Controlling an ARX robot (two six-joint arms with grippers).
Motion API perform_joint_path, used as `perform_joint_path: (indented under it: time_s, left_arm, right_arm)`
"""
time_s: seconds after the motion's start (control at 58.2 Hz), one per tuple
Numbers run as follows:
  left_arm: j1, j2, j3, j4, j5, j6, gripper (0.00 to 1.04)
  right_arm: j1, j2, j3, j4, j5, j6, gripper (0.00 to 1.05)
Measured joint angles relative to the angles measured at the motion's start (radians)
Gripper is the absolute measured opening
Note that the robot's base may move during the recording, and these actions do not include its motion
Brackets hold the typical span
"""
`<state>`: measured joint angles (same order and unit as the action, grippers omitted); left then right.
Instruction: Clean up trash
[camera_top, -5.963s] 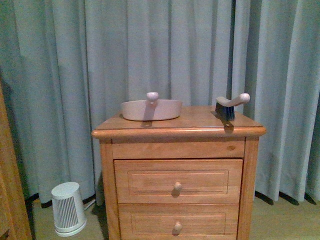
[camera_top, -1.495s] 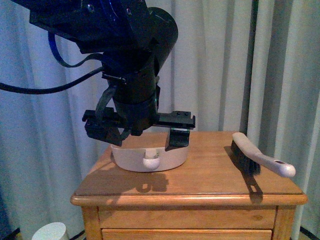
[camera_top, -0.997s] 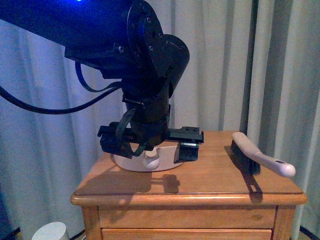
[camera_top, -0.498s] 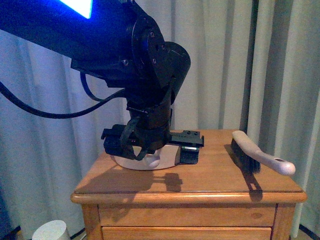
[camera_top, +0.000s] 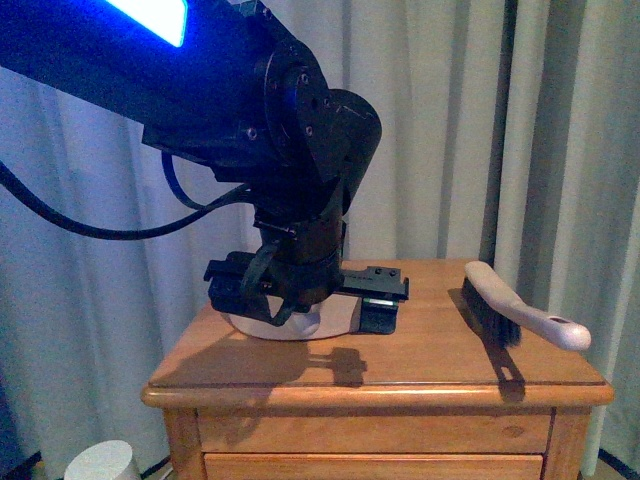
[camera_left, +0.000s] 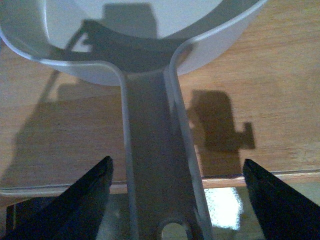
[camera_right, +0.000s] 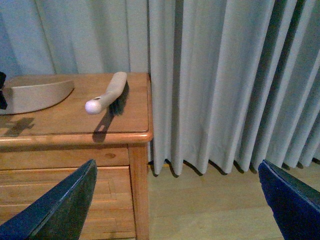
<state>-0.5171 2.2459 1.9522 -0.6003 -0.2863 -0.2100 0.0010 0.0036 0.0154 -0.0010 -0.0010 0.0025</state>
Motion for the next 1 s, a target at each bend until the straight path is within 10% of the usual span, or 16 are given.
perform_joint_path:
  time_s: [0.309,0.997]
  left_arm:
    - [0.003,0.001,0.000,0.005,0.027,0.010,0.29]
    - [0.011,-0.138,-0.259,0.291,0.003,0.109,0.28]
  right_arm:
    - [0.000,0.000,0.000,0.000,0.000,0.000,0.97]
    - [0.000,0.000,0.000,0.000,0.000,0.000,0.97]
